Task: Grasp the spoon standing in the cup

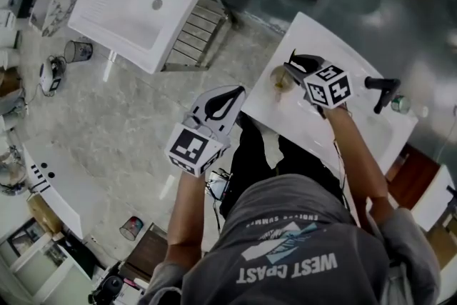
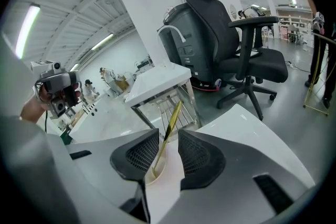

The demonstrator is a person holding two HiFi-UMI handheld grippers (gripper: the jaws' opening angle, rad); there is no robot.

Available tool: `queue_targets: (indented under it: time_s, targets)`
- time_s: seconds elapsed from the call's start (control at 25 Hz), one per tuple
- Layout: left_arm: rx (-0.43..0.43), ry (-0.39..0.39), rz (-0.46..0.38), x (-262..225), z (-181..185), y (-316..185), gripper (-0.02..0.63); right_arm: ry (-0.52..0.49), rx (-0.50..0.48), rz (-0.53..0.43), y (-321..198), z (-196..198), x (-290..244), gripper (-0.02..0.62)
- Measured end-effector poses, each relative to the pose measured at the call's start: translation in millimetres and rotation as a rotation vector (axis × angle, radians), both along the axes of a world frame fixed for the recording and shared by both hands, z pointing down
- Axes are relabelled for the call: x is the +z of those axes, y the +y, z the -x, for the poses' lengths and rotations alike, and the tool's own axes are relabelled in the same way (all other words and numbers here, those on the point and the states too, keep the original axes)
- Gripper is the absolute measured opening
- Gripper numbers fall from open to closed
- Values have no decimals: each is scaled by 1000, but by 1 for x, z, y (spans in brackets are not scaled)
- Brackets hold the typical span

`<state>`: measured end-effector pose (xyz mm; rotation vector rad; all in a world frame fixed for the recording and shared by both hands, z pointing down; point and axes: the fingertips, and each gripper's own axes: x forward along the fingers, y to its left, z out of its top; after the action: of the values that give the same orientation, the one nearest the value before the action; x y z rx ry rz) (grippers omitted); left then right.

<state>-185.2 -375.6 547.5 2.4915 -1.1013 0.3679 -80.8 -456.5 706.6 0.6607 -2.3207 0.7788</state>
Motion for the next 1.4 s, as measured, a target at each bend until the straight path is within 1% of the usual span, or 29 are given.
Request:
queue_targets:
  time_s: [0.08, 0.16, 0.24, 0.32, 0.44, 0.6, 1.08, 1.4]
  targets:
    - [-6, -6, 6, -3, 0, -2, 2, 2, -10, -6, -1, 0, -3, 125]
    - [-5, -10, 0, -3, 1, -3, 2, 9, -20, -18, -3, 0, -6, 79]
    - [-2, -9, -15, -1, 2, -5, 2, 12, -26, -31, -4, 1, -6, 69]
    - [-2, -13, -13, 0, 4, -6, 2, 9, -33, -39, -5, 2, -6, 61]
    - [-24, -11, -24, -4, 8, -2, 2, -2, -53, -41, -2, 8, -11, 49]
    - [-38, -15, -36, -10, 10, 7, 2, -2, -64, -69, 5, 8, -22, 35]
    - [-102, -32, -83, -36, 22, 28, 2, -13, -108, -151, 17, 11, -62, 34]
    - [-119, -41, -111, -53, 16, 39, 2, -39, -125, -223, 24, 10, -99, 34]
